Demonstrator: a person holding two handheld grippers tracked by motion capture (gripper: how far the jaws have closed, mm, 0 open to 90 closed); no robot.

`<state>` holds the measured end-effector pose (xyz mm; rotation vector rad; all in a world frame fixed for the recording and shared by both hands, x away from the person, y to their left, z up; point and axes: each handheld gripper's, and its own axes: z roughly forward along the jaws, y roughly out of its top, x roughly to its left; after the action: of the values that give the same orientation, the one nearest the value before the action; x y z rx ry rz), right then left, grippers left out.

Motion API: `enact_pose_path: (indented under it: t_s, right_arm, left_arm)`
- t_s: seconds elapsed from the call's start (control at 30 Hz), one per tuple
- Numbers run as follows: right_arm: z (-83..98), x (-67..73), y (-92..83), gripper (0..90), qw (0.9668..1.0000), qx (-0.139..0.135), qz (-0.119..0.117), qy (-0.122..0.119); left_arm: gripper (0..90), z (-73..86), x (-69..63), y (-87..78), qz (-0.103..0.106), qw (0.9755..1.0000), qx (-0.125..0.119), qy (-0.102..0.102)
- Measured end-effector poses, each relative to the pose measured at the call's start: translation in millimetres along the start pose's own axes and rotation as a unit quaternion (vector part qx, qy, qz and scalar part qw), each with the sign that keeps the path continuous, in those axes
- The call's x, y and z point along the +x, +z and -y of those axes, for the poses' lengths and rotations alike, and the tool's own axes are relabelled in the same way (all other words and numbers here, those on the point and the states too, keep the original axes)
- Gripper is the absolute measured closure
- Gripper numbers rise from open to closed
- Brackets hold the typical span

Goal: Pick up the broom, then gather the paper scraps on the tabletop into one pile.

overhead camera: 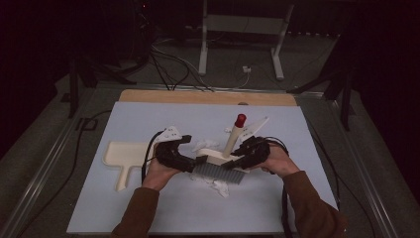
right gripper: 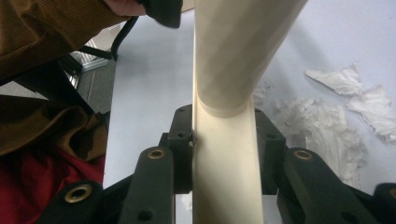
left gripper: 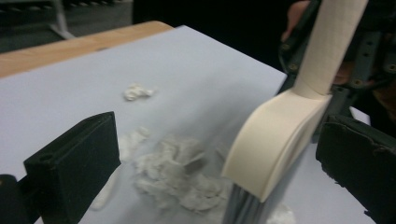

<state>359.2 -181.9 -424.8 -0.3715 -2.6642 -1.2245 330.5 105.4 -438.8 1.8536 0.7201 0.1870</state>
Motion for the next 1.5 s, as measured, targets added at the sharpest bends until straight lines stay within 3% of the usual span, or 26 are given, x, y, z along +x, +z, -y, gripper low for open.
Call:
enact_pose_path:
  t_s: [0.23, 0.37, 0.6, 0.67, 1.13, 1.4, 1.5]
  right_arm:
    - [0.8, -1.2, -2.0, 66.9, 1.0, -0.005, 0.006, 0.006]
    - [1.1, -0.9, -2.6, 66.9, 1.0, -0.006, 0.006, 0.005]
    - [2.3, -1.3, -5.9, 66.9, 0.9998, -0.012, 0.013, 0.008]
    - [2.5, -1.3, -6.8, 66.9, 0.9997, -0.015, 0.015, 0.01]
    - [2.6, -4.0, -12.9, 66.9, 0.9986, -0.036, 0.032, 0.024]
    - [2.4, -7.2, -23.3, 66.9, 0.9954, -0.058, 0.065, 0.04]
    - [1.7, -9.5, -26.5, 66.9, 0.9935, -0.066, 0.078, 0.049]
  left_arm:
    - [0.4, 1.0, 0.5, -13.9, -0.045, 0.9989, -0.015, 0.0]
    - [0.4, 3.5, 0.8, -22.1, -0.078, 0.9969, -0.014, -0.007]
    - [0.5, 10.8, 2.4, -45.3, -0.135, 0.9899, -0.036, -0.02]
    - [0.5, 13.8, 1.3, -50.7, -0.159, 0.9868, -0.027, -0.015]
    - [0.5, 42.0, 7.9, -83.6, -0.209, 0.9762, -0.041, -0.04]
    - [0.5, 57.2, 11.3, -103.8, -0.242, 0.9672, -0.054, -0.054]
    - [0.5, 62.1, 11.1, -107.7, -0.251, 0.965, -0.051, -0.055]
